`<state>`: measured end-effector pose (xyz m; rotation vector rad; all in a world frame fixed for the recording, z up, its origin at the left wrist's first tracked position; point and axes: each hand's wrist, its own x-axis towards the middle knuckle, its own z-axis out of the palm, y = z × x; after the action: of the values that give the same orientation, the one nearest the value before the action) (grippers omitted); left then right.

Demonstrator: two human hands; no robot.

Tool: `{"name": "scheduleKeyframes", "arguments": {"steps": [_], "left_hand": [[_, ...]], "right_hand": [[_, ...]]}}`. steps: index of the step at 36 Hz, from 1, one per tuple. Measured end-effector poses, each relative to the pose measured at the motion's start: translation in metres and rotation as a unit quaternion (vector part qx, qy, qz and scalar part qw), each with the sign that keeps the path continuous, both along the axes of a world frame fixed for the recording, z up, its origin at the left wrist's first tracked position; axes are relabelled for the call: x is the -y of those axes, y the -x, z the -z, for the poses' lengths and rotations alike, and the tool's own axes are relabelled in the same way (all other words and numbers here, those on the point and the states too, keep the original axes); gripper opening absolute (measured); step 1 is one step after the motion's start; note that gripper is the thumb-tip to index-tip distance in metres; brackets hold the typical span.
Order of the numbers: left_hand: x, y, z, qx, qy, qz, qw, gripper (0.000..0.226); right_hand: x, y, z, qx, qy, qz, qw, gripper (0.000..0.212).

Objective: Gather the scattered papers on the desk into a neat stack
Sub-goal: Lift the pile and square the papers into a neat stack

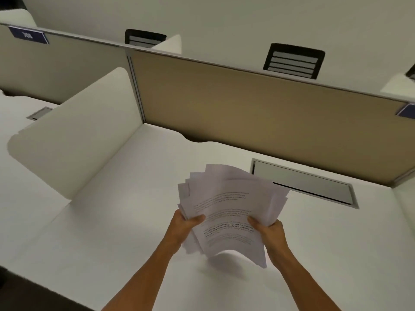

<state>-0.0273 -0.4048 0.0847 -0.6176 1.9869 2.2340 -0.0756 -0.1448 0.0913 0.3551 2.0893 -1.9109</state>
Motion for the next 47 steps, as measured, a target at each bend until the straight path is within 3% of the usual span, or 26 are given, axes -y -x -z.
{"name": "scheduleKeyframes", "arguments": {"steps": [15,22,31,39,47], "left_hand": [[-0.087,-0.014,0.011,-0.015,-0.008,0.057,0.998,0.048],[-0.105,-0.023,0.018,-0.012,0.000,0.056,0.998,0.050],[-0.113,-0.007,-0.003,-0.076,0.047,0.048,0.995,0.031],[-0.109,-0.018,0.010,-0.051,0.080,0.090,0.991,0.037],[-0.119,-0.022,0.015,-0.045,0.098,0.095,0.990,0.027]], "right_hand": [[-0.103,-0.044,0.005,-0.018,0.004,0.022,1.000,0.032],[-0.115,-0.060,0.008,-0.030,0.008,0.046,0.998,0.038],[-0.121,-0.057,0.009,-0.083,0.036,0.060,0.994,0.044],[-0.117,-0.063,0.023,-0.052,0.046,0.054,0.996,0.047],[-0.119,-0.059,0.018,-0.043,0.019,0.081,0.996,0.028]]}}
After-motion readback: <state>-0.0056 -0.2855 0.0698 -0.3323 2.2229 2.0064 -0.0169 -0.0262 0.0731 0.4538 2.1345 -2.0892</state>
